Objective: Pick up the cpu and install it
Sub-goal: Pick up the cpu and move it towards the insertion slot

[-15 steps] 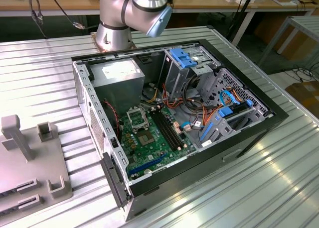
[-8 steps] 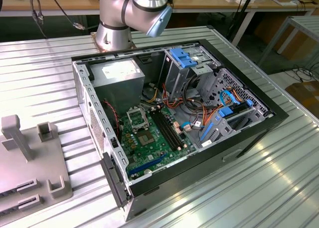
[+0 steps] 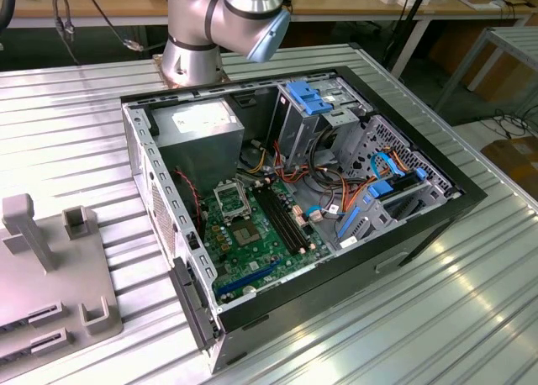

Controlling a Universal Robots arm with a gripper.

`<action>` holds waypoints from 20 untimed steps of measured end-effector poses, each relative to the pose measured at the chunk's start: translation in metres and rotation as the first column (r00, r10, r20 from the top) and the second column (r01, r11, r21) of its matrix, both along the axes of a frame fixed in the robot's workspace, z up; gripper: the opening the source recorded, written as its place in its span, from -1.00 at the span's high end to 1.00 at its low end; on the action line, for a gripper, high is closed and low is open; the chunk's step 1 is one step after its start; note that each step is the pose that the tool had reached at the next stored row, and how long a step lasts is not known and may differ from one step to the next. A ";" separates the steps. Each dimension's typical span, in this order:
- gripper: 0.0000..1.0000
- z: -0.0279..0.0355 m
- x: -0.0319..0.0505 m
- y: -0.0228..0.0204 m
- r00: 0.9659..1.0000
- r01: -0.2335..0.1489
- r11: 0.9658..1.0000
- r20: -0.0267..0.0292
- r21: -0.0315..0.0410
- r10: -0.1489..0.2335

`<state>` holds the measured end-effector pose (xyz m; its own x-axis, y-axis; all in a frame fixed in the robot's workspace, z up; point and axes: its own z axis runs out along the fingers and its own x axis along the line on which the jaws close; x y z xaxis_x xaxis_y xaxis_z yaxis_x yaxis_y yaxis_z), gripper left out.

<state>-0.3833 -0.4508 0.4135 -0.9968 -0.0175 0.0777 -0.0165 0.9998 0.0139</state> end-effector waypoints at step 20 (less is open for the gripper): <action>0.05 0.0000 0.0146 0.0000 1.000 0.000 1.000 0.000 0.000 0.000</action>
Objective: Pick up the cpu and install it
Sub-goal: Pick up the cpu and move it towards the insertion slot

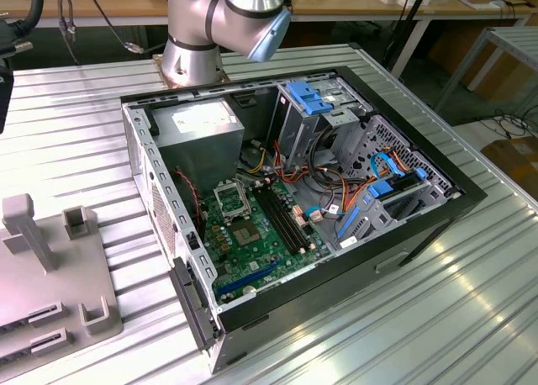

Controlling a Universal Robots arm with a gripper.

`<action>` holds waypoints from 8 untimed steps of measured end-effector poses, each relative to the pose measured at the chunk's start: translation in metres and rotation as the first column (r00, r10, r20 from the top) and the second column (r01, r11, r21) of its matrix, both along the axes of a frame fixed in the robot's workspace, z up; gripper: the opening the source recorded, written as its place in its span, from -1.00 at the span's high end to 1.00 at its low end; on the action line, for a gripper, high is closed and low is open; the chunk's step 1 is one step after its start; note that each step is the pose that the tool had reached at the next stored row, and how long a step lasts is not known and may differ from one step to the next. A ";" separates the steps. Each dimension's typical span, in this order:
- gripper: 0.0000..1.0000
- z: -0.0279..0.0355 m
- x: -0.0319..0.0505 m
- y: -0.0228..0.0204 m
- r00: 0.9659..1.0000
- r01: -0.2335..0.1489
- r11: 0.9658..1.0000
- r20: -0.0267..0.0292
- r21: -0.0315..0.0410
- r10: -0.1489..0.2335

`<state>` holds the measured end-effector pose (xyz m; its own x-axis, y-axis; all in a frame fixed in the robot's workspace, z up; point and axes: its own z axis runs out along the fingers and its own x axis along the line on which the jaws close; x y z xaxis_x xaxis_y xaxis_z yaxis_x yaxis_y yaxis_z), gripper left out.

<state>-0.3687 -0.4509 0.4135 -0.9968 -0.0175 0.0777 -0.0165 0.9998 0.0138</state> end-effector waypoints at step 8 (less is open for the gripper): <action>0.05 0.0000 0.0066 0.0000 1.000 0.000 1.000 0.000 0.000 0.000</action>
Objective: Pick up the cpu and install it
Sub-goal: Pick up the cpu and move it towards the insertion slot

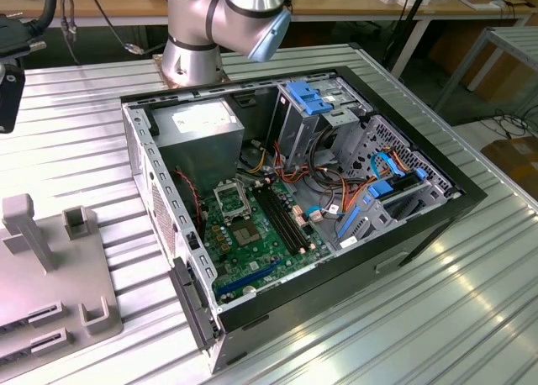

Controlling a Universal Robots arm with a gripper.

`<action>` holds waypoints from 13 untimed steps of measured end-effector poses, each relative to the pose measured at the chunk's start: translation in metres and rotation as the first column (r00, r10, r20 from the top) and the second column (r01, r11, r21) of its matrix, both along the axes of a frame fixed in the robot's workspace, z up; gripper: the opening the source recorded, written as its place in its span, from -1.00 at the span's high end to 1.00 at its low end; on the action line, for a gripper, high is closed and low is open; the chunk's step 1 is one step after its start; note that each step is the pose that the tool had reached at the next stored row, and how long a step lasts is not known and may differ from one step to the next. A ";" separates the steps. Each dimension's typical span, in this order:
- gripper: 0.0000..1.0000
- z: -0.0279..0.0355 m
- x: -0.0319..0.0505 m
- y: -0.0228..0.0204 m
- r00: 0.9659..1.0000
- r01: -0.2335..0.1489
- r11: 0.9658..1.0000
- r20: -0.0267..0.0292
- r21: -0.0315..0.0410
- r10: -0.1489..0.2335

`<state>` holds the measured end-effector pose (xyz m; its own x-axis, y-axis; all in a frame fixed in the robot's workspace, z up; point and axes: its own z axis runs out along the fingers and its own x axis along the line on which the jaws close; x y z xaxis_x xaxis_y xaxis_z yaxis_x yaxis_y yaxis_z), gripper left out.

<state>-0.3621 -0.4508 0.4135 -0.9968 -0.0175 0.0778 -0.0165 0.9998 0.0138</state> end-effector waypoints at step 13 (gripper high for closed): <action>0.05 0.0000 0.0086 -0.0001 1.000 0.000 1.000 0.000 0.000 0.000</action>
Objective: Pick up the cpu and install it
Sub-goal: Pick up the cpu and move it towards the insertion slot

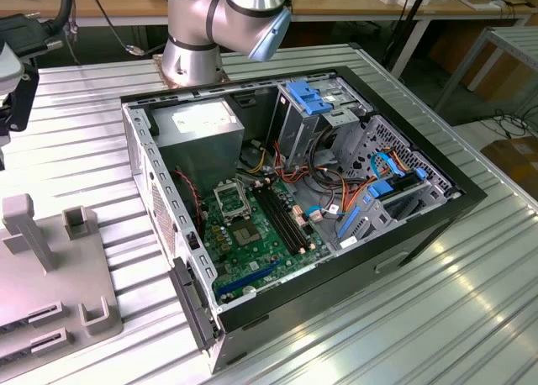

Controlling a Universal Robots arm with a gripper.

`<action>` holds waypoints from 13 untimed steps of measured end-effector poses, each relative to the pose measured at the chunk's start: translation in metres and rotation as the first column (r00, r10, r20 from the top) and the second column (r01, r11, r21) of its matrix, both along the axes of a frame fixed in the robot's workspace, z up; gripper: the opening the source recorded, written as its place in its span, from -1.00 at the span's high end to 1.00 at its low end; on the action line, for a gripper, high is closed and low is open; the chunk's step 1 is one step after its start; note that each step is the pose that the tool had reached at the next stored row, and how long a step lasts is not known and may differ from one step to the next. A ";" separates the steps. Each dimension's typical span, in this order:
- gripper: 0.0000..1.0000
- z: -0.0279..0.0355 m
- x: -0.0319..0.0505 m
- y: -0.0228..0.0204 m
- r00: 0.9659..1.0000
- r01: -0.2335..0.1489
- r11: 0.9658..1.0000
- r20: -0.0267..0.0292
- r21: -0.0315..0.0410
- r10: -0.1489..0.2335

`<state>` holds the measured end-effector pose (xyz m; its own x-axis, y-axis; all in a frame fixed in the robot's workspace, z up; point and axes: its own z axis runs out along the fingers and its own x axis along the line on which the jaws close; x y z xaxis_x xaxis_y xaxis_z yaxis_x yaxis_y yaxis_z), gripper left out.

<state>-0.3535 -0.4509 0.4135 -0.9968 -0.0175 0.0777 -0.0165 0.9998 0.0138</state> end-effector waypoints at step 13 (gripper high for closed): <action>0.05 -0.0002 0.0048 -0.0038 1.000 0.000 1.000 0.000 0.002 0.000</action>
<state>-0.3487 -0.4547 0.4133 -0.9968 -0.0177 0.0777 -0.0165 0.9997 0.0158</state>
